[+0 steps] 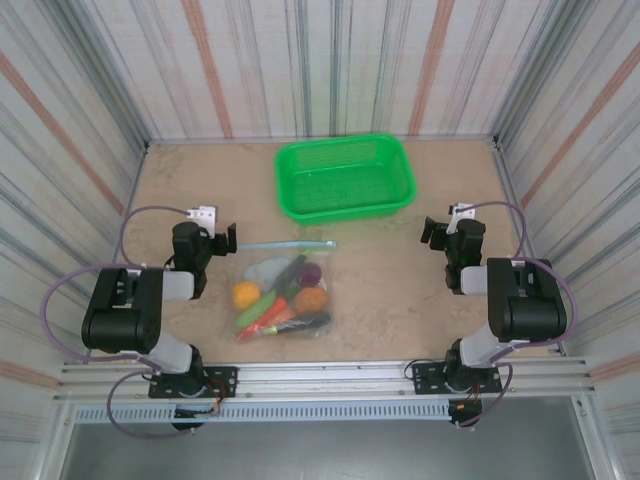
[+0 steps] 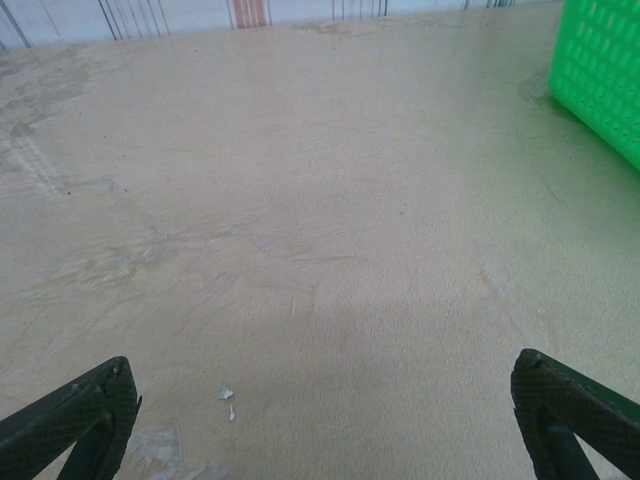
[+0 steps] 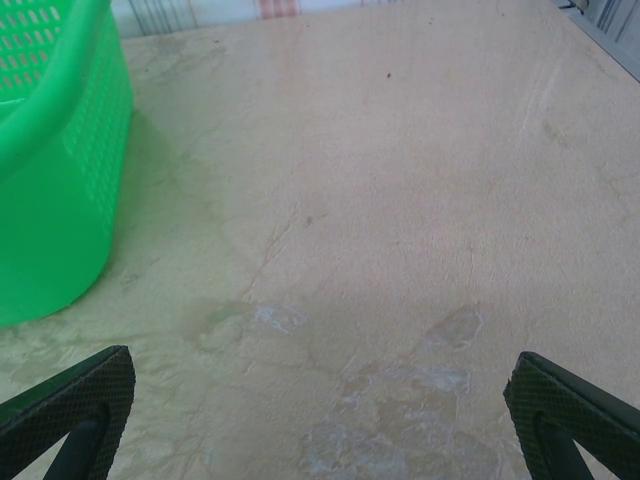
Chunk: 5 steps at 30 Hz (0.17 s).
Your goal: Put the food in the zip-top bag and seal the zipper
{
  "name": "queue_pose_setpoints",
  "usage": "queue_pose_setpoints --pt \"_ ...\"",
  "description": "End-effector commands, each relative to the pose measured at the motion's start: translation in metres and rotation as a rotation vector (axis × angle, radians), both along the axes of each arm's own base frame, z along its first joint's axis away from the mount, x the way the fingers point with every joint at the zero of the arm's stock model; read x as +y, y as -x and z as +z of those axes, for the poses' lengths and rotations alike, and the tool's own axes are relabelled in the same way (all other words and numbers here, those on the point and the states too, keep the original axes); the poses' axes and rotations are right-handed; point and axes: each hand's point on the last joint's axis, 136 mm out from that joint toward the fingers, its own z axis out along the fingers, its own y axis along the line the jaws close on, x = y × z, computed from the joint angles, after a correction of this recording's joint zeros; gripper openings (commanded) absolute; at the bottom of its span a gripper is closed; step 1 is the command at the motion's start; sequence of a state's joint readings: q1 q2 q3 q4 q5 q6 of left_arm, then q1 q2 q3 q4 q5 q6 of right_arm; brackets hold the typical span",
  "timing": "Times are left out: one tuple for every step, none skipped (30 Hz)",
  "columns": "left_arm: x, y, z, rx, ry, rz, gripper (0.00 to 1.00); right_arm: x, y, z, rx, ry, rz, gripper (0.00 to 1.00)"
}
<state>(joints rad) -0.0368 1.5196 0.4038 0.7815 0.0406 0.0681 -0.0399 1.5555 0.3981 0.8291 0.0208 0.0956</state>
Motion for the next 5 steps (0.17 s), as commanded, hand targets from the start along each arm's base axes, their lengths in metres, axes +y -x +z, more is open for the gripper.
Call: queue_pose_setpoints --pt "0.0054 -0.0057 0.0065 -0.011 0.006 -0.001 0.99 0.0001 0.0 0.003 -0.007 0.003 0.01 0.99" --pt "0.0059 -0.005 0.0069 -0.011 0.016 -0.006 0.99 0.0004 0.0001 0.0029 -0.006 0.003 0.011 0.99" --pt "0.0058 -0.0043 0.0078 -0.017 0.012 -0.005 0.99 0.0001 0.0001 0.0028 -0.006 0.004 0.01 0.99" --pt "0.0048 -0.0036 0.0082 -0.022 -0.006 0.001 0.99 0.0002 0.0 0.0029 -0.006 0.004 0.01 0.99" --pt "0.0032 -0.0031 0.0082 -0.025 -0.02 0.005 0.99 0.0002 -0.0002 0.0032 -0.007 0.004 0.01 0.99"
